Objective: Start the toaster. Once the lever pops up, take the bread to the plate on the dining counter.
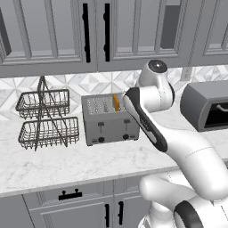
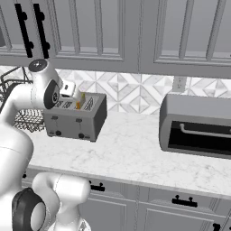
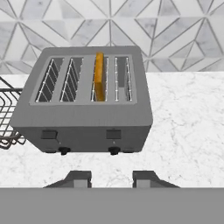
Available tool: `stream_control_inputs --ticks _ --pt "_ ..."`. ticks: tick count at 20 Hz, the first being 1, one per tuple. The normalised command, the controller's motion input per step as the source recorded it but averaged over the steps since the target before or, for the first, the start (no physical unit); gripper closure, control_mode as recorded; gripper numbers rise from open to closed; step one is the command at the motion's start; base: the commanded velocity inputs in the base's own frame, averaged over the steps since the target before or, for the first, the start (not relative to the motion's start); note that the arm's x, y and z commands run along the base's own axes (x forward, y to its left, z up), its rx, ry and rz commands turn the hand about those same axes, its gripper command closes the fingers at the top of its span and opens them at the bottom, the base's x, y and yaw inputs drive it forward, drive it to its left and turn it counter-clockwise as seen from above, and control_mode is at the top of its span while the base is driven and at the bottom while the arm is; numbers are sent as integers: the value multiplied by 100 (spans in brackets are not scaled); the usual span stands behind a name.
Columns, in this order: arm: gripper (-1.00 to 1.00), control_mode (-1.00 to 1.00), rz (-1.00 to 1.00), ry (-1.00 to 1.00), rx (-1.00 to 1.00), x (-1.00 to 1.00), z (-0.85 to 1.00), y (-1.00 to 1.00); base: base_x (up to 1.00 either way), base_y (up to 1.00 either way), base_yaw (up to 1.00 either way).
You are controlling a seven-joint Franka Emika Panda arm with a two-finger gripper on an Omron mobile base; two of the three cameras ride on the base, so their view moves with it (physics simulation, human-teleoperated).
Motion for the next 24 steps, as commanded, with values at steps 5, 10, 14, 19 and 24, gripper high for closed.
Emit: stream_control_inputs --ticks 5,10,14,19,24 --pt "100 -100 0 0 0 0 -28 0 0 0 0" --pt "100 -100 0 0 0 0 -62 0 0 0 0" --pt "100 -100 0 0 0 5 -49 0 0 0 0" --pt "100 -100 0 0 0 10 -16 0 0 0 0" --pt "100 -100 0 0 0 37 0 0 0 0 0"
